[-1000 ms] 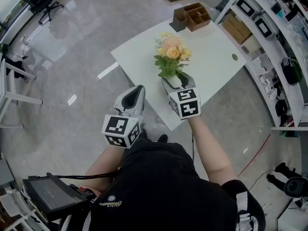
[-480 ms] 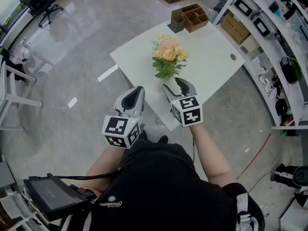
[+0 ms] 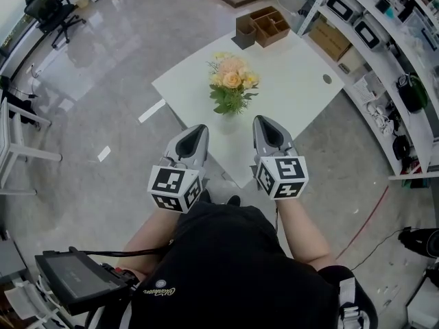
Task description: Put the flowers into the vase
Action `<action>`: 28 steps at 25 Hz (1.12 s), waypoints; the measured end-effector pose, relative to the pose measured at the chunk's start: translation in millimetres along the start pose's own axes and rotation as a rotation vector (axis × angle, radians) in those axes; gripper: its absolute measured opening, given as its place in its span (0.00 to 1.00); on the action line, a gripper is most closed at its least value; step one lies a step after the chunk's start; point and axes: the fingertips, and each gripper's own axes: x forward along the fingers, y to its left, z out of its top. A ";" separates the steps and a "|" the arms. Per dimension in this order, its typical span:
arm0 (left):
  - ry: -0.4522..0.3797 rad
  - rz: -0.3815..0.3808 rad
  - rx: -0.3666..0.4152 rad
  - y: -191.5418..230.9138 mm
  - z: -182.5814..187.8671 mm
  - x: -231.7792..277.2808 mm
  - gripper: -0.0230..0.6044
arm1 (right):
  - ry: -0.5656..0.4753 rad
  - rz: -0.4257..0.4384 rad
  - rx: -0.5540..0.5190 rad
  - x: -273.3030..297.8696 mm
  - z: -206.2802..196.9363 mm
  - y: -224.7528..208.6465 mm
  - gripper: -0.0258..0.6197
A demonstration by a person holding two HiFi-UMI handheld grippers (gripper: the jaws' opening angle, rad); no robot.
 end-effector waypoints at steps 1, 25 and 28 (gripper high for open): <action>0.000 -0.001 0.000 -1.2 0.2 0.8 0.05 | -0.021 -0.012 0.011 -5.8 3.2 -2.8 0.04; -0.001 -0.018 0.016 -11.9 0.9 4.6 0.05 | -0.037 -0.069 0.094 -30.2 -3.9 -24.3 0.04; -0.003 -0.017 0.020 -12.8 2.3 4.4 0.05 | -0.029 -0.063 0.086 -30.5 -4.6 -22.4 0.04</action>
